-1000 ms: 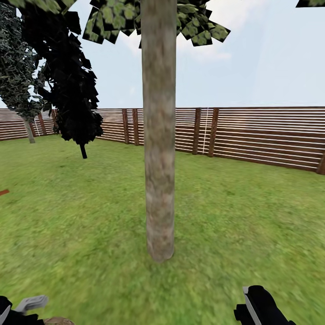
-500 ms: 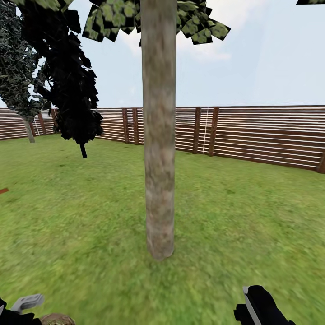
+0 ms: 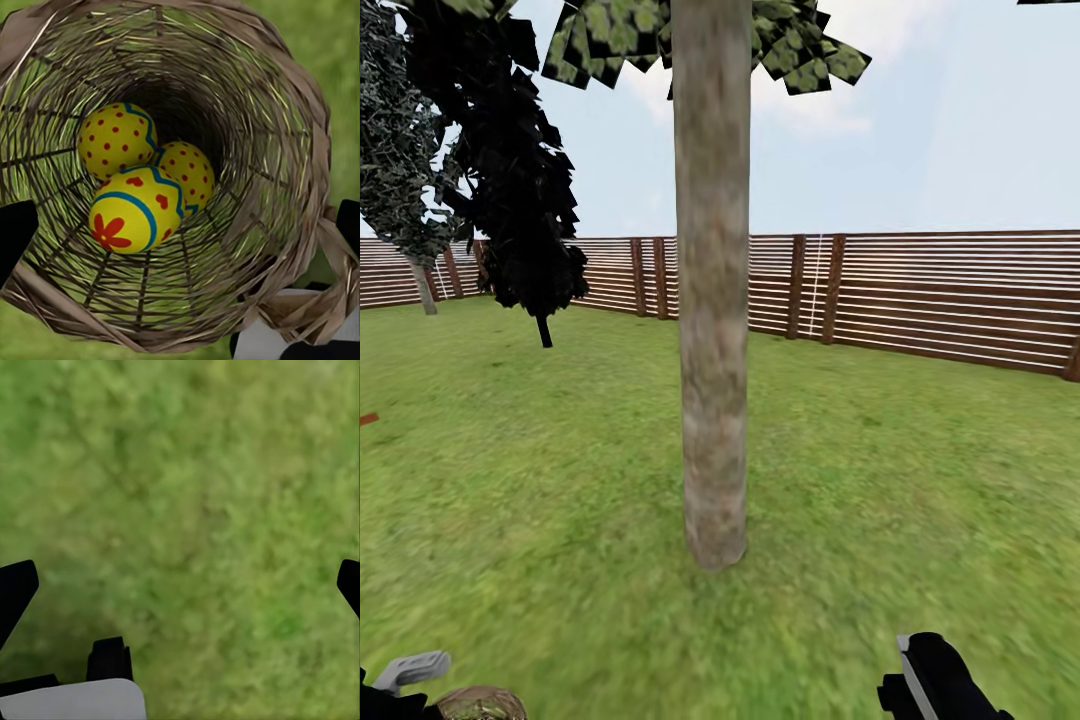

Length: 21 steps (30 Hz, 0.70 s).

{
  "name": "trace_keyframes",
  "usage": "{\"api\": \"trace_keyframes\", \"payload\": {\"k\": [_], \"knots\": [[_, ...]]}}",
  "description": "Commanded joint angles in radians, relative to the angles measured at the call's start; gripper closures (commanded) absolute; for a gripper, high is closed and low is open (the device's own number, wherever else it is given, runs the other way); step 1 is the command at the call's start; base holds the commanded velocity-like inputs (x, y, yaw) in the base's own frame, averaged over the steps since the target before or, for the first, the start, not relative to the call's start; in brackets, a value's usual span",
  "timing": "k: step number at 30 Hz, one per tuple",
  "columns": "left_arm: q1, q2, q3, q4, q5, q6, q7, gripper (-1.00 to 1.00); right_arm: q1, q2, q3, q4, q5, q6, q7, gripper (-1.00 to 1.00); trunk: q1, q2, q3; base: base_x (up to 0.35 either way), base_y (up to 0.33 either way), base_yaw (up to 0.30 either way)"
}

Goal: Take the three Easter eggs out of the wicker basket on the lawn in the garden, then place them on the lawn next to a single tree (choose any tree) so that all three eggs are next to the same tree and none are left in the basket.

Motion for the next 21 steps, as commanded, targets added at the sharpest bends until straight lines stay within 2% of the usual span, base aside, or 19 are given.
{"api": "trace_keyframes", "payload": {"k": [1,21], "knots": [[-0.001,0.001,-0.002,-0.001,0.007,0.005,0.002,-1.0,-0.001,0.001,0.001,-0.001,0.004,0.004,0.0,-1.0,0.004,-0.008,-0.004,0.0,0.0,0.0],[-0.001,-0.002,-0.006,-0.001,0.006,0.005,0.002,-1.0,-0.001,-0.001,0.0,-0.005,0.006,0.004,0.0,-1.0,0.081,-0.148,-0.067,0.0,0.0,0.0]]}}
